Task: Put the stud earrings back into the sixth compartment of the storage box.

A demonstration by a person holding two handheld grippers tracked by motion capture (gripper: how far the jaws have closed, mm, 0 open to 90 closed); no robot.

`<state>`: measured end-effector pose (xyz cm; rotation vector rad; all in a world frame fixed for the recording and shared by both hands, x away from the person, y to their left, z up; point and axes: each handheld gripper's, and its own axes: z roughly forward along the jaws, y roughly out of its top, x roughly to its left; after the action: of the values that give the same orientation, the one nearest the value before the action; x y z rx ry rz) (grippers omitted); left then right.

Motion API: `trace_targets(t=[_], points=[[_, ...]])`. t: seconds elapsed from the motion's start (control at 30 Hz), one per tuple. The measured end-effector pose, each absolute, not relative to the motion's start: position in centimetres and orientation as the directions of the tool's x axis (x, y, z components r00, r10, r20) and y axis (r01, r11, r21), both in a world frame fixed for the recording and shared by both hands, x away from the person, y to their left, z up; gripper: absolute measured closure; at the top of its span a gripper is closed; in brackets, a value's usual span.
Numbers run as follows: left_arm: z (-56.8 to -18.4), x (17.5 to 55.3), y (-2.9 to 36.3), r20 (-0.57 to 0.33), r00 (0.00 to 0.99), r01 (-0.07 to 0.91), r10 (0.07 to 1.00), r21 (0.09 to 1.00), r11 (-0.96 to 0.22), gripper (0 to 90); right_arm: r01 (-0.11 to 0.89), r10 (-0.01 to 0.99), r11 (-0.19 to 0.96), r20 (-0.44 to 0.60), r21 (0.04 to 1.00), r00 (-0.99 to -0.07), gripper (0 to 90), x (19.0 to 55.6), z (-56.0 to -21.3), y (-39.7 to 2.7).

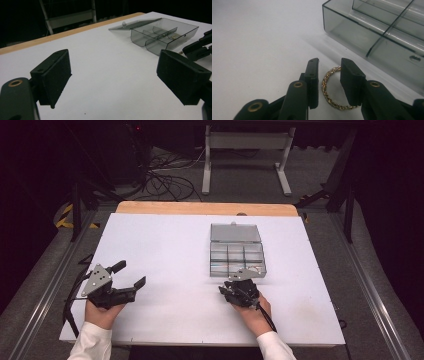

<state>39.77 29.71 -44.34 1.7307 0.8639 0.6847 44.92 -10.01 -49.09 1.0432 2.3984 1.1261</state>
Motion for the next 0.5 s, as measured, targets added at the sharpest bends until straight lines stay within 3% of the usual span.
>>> trace_targets(t=[0.5], points=[[-44.29, 39.78, 29.77, 0.039, 0.576, 0.221, 0.817, 0.954, -0.202, 13.0, 0.506, 0.741, 0.437, 0.021, 0.743, -0.671, 80.4, 44.65, -49.35, -9.60]])
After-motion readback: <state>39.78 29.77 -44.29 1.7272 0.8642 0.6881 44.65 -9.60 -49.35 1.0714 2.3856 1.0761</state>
